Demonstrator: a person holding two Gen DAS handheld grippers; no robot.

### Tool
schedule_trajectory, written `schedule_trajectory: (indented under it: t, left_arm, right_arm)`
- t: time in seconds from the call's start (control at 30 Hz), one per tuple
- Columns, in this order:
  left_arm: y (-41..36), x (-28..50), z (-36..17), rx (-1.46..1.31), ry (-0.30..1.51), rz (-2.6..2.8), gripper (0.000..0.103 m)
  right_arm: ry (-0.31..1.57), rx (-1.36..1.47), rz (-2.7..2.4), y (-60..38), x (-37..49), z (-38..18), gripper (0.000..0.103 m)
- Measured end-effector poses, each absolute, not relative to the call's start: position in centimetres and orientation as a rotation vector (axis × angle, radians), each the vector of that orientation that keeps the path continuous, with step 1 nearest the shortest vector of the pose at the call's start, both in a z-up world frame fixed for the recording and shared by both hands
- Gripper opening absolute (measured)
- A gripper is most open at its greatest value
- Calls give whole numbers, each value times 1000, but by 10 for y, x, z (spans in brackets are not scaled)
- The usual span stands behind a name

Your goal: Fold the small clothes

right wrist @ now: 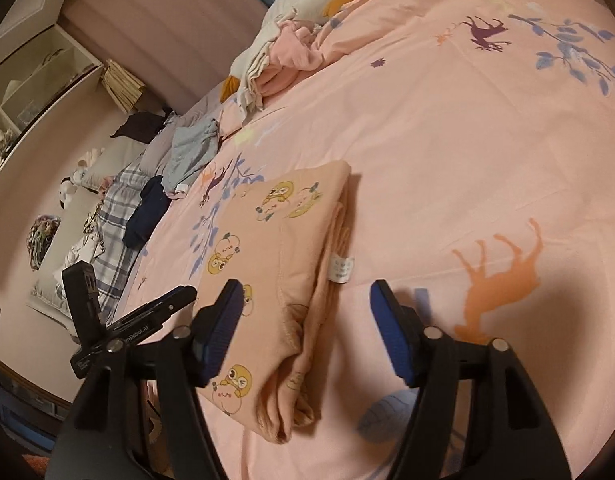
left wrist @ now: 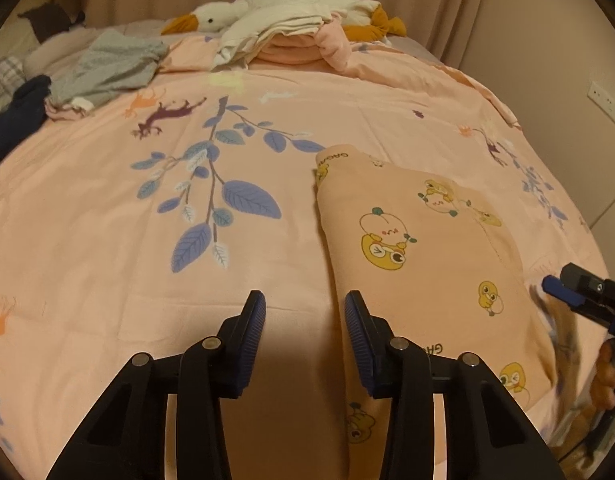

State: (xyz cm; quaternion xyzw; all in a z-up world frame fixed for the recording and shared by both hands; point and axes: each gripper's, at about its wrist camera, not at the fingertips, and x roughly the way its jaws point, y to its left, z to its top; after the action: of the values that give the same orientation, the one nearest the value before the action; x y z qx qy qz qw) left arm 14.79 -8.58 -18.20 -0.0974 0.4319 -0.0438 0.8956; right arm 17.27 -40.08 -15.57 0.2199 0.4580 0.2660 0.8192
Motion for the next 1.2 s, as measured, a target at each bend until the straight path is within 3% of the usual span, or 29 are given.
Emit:
schedule_trajectory:
  t: [0.13,0.3,0.37,0.4,0.67,0.87,1.03,1.13,1.2]
  left_arm:
    - [-75,152,-182,-328,946,-198,43]
    - [-67,157,-186,-501,993,-363,52]
    - [-67,159,-187,-553,1003,-417,69]
    - [-68,159,-187,-562,1012,-435,71]
    - [-76,176,-214,-740,1148,-587,72]
    - [-72,187,-220,-828,1139,-598,73]
    - [-85,210,-216,-739,1113,-608,73]
    - [-81,217,-222,-779,1111,-630,73]
    - [-73,220,-227,-843,1106,-645,73]
  right_arm:
    - [1021,462,561,-401,175,-162,73]
    - [1078,471,576,-396,181,-171,74]
    - [1110,478,593,-393,184,-175,78]
    - [1126,482,598,-391,186,-177,80]
    - [1182,578,627,-375,202,-185,86]
    - [1194,585,631,-369,210,-189,86]
    - [1194,695,648,-373,220,-194,86]
    - [1188,709,653,-368,223,-195,84]
    - [1190,688,645,-363,222,-195,78]
